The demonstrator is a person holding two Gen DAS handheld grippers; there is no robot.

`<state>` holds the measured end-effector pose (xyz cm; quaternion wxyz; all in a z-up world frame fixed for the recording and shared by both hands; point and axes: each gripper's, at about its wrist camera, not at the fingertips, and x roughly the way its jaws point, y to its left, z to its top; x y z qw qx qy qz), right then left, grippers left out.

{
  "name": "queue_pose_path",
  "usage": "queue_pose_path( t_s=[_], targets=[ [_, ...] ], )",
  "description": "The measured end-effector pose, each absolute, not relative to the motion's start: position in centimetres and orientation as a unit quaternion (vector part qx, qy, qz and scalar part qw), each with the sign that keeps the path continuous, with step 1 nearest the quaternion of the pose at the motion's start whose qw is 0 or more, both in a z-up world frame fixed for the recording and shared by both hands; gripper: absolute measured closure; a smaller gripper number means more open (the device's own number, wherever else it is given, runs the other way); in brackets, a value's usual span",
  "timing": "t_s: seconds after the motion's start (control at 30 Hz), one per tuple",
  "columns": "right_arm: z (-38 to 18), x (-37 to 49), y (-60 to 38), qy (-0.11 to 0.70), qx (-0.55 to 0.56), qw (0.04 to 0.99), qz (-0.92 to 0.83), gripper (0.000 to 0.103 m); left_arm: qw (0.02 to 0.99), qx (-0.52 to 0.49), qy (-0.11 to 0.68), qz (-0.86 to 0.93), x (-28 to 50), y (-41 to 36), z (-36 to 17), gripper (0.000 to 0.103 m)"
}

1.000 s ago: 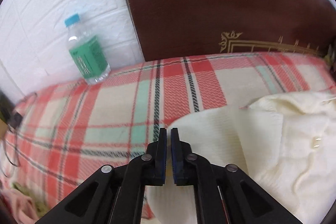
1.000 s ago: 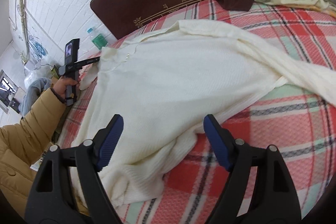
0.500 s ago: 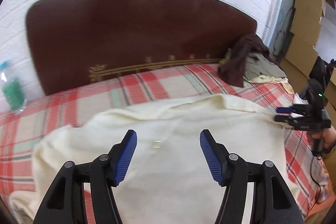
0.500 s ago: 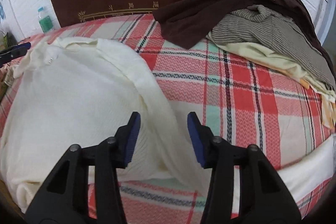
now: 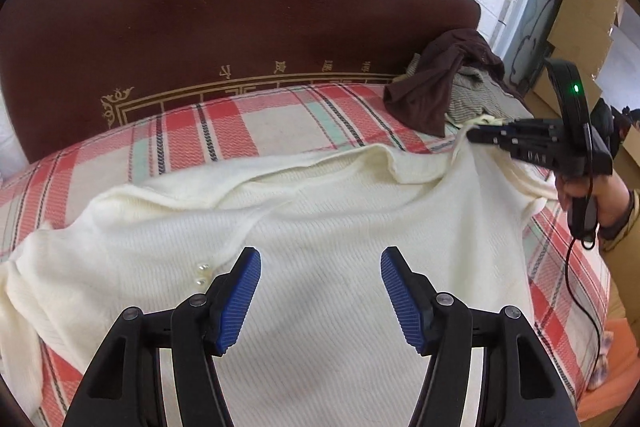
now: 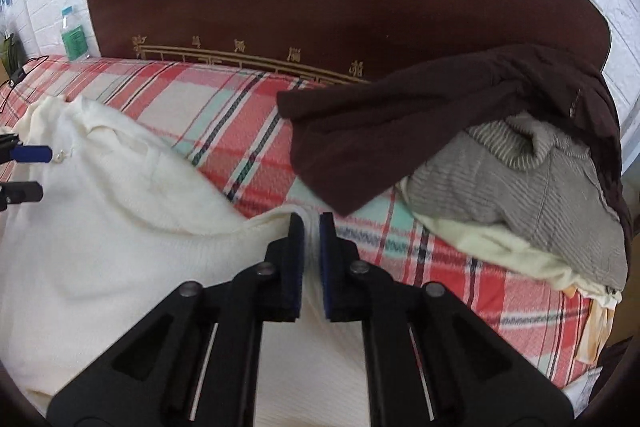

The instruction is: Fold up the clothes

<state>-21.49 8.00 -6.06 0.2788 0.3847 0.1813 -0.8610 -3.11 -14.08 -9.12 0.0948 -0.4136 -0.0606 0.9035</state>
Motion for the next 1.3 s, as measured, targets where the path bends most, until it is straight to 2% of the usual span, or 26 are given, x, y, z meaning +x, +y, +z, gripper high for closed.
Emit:
queue_pose_path(
  t_s=[0.1, 0.27, 0.43, 0.47, 0.5, 0.53, 0.57, 0.6, 0.73, 0.77, 0.83, 0.9, 0.93, 1.03, 1.3],
  targets=[
    [-5.6, -23.5, 7.4, 0.172, 0.380, 0.269, -0.868, 0.096, 0.077, -0.414, -0.048, 0.906, -3.7, -14.9, -8.8, 0.039],
    [-7.6, -25.3, 7.9, 0.130, 0.440, 0.259, -0.850, 0.095, 0.037, -0.415, -0.013, 0.909, -4.8, -16.6, -8.5, 0.038],
    [-6.8, -21.1, 6.4, 0.153, 0.413, 0.341, -0.831, 0.092, 0.027, -0.427, 0.014, 0.904, -5.9, -17.3, -9.1, 0.038],
    [-6.8, -20.0, 5.6, 0.169, 0.408, 0.360, -0.822, 0.086, 0.026, -0.429, 0.020, 0.902, -6.2, -17.2, -9.2, 0.038],
    [-6.9, -19.1, 4.8, 0.185, 0.404, 0.376, -0.813, 0.067, 0.028, -0.432, 0.028, 0.901, -6.4, -17.0, -9.3, 0.037],
    [-7.1, -18.3, 3.9, 0.200, 0.400, 0.384, -0.808, 0.054, 0.032, -0.435, 0.036, 0.899, -6.7, -16.8, -9.5, 0.036],
    [-7.5, -17.6, 2.9, 0.215, 0.390, 0.393, -0.805, 0.034, 0.033, -0.438, 0.046, 0.897, -7.0, -16.5, -9.7, 0.035],
    [-7.9, -17.0, 1.8, 0.232, 0.376, 0.397, -0.804, 0.034, 0.030, -0.440, 0.057, 0.896, -7.2, -16.2, -9.9, 0.034],
    [-9.9, -16.5, -1.1, 0.266, 0.374, 0.402, -0.792, 0.038, 0.018, -0.449, 0.078, 0.890, -8.0, -15.6, -10.8, 0.034],
    [-10.5, -16.9, -1.7, 0.280, 0.374, 0.396, -0.791, 0.043, 0.015, -0.452, 0.084, 0.888, -8.2, -15.5, -11.1, 0.034],
    [-11.4, -17.7, -2.8, 0.297, 0.378, 0.382, -0.789, 0.059, 0.002, -0.457, 0.086, 0.885, -8.7, -15.8, -11.6, 0.034],
    [-11.2, -18.8, -3.3, 0.296, 0.378, 0.373, -0.794, 0.086, -0.012, -0.457, 0.079, 0.886, -9.1, -16.3, -11.8, 0.033],
    [-10.9, -19.5, -3.4, 0.291, 0.376, 0.370, -0.799, 0.092, -0.017, -0.456, 0.068, 0.887, -9.4, -16.7, -11.8, 0.033],
    [-9.6, -21.8, -3.8, 0.253, 0.377, 0.361, -0.814, 0.095, -0.028, -0.452, 0.037, 0.891, -10.1, -17.8, -11.4, 0.033],
    [-9.3, -25.7, -5.1, 0.172, 0.424, 0.368, -0.810, 0.093, -0.063, -0.432, 0.000, 0.900, -10.0, -19.8, -10.1, 0.034]
  ],
)
